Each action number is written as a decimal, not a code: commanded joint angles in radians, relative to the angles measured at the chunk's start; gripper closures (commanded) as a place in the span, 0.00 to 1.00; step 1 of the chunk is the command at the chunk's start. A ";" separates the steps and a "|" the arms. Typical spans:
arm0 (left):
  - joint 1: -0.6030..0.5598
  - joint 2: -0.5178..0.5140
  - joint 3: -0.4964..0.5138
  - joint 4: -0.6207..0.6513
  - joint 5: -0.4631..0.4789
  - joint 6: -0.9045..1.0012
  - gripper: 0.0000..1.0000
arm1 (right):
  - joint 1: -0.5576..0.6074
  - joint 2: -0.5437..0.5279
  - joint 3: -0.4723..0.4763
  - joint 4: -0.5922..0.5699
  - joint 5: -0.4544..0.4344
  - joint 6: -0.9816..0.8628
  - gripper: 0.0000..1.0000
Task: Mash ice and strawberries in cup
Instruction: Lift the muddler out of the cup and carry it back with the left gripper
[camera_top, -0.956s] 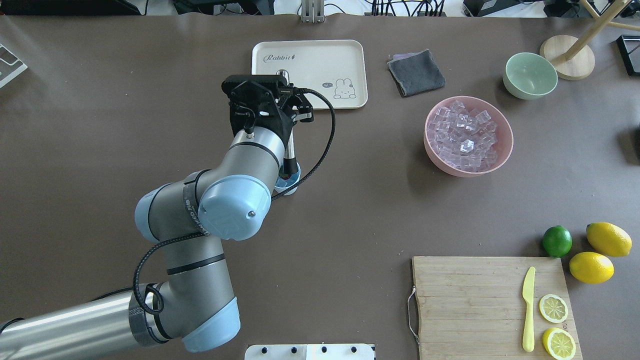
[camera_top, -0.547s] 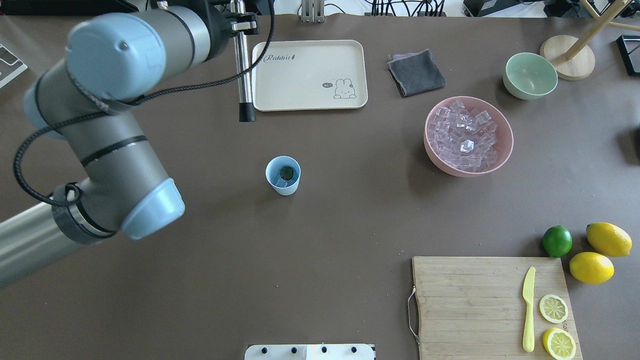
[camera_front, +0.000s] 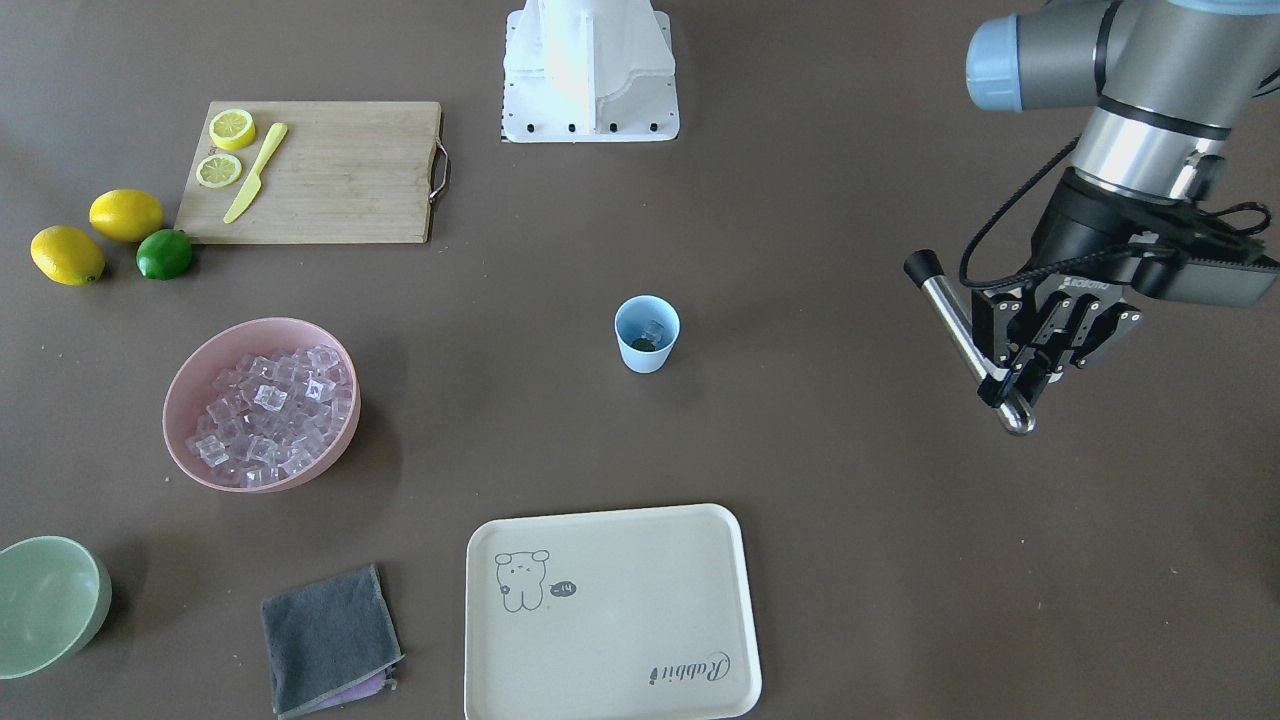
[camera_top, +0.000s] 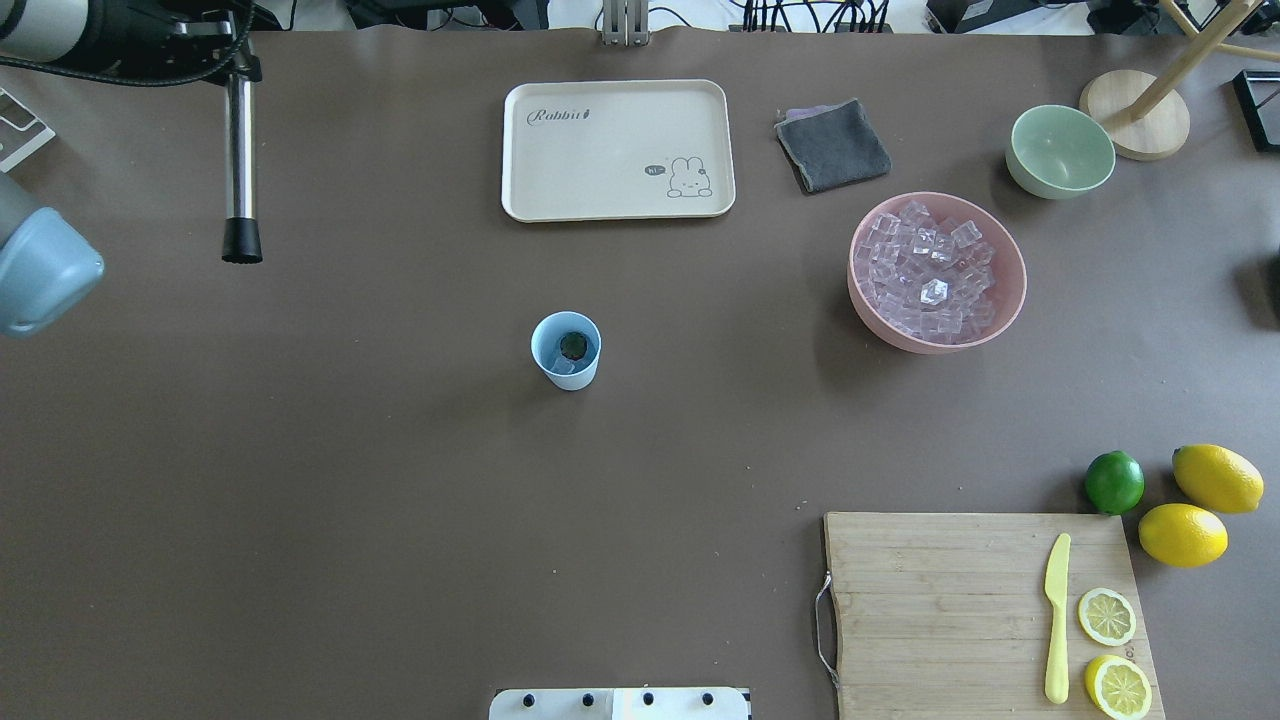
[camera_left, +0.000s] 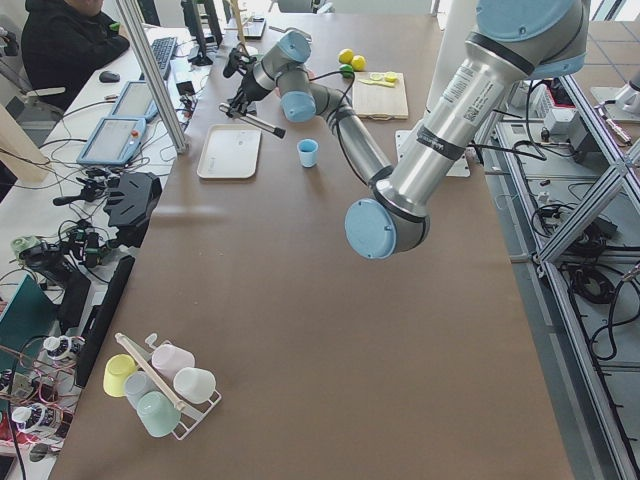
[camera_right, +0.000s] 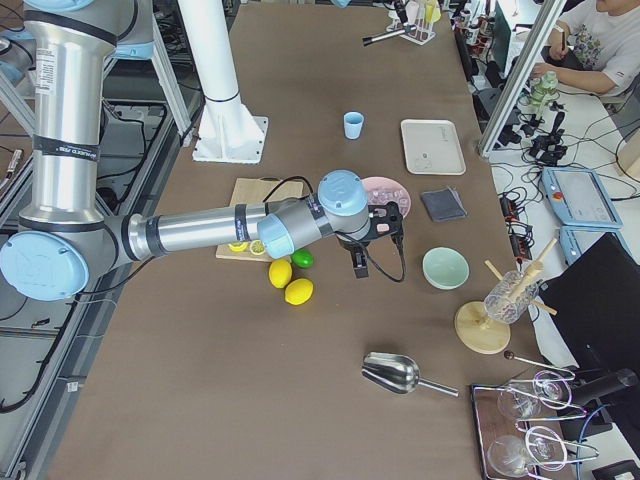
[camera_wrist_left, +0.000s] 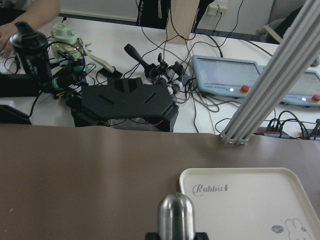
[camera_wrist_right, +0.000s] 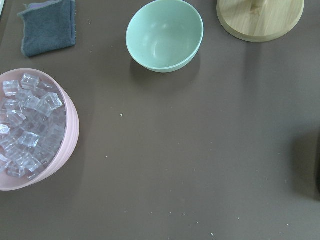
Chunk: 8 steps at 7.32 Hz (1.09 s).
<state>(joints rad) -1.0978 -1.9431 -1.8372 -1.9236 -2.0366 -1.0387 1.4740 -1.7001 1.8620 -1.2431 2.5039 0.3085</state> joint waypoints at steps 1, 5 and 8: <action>-0.085 0.133 -0.016 0.002 -0.143 0.006 1.00 | 0.026 -0.016 -0.012 -0.002 0.065 0.001 0.01; -0.094 0.389 -0.014 -0.003 -0.182 0.133 1.00 | 0.039 -0.038 -0.020 0.001 0.059 -0.022 0.01; -0.087 0.457 0.024 -0.006 -0.186 0.226 1.00 | 0.039 -0.055 -0.021 0.005 0.040 -0.048 0.01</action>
<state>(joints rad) -1.1898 -1.5018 -1.8385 -1.9245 -2.2210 -0.8321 1.5128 -1.7482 1.8448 -1.2389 2.5539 0.2673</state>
